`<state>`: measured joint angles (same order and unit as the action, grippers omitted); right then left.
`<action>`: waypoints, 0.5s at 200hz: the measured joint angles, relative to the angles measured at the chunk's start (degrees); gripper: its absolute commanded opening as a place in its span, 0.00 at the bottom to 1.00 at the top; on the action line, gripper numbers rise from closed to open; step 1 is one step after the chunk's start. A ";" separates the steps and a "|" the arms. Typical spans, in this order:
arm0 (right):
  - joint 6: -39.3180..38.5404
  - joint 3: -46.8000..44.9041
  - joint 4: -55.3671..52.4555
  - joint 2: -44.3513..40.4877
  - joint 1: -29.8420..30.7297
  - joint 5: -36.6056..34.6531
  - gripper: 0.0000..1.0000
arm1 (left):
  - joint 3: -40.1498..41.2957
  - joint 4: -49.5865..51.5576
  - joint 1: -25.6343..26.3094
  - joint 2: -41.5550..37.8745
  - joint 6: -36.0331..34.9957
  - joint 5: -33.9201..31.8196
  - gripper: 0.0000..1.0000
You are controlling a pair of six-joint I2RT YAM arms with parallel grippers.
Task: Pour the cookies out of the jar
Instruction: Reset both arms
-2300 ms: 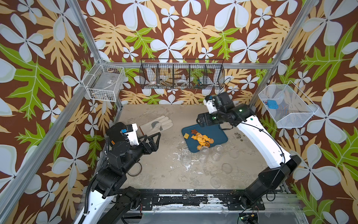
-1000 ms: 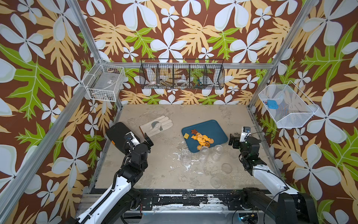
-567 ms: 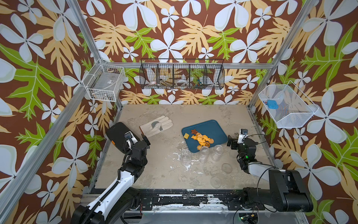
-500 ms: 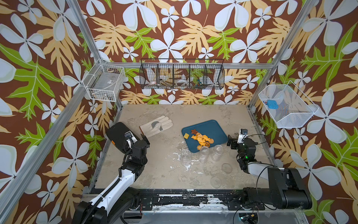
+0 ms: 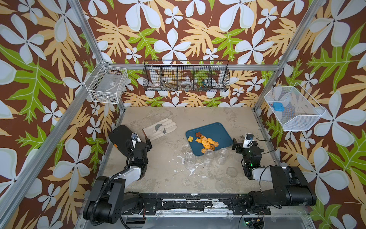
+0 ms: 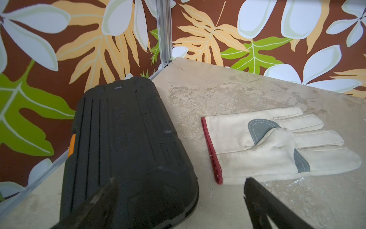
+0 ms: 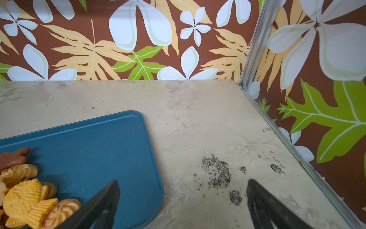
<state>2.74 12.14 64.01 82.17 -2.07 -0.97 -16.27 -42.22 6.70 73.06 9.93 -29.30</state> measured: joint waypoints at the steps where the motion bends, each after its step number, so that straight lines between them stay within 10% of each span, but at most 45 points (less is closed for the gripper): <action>1: 0.00 -0.04 0.11 0.04 0.00 0.02 0.99 | 0.28 -0.57 -0.04 0.09 -0.07 0.24 1.00; 100: -0.24 -2.16 6.29 1.70 0.11 1.18 0.98 | 14.53 -36.50 -1.84 9.64 -4.31 11.63 1.00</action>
<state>2.50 9.98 70.30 83.88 -1.96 0.21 -1.74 -78.72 4.86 82.70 5.63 -17.67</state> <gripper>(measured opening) 0.978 0.998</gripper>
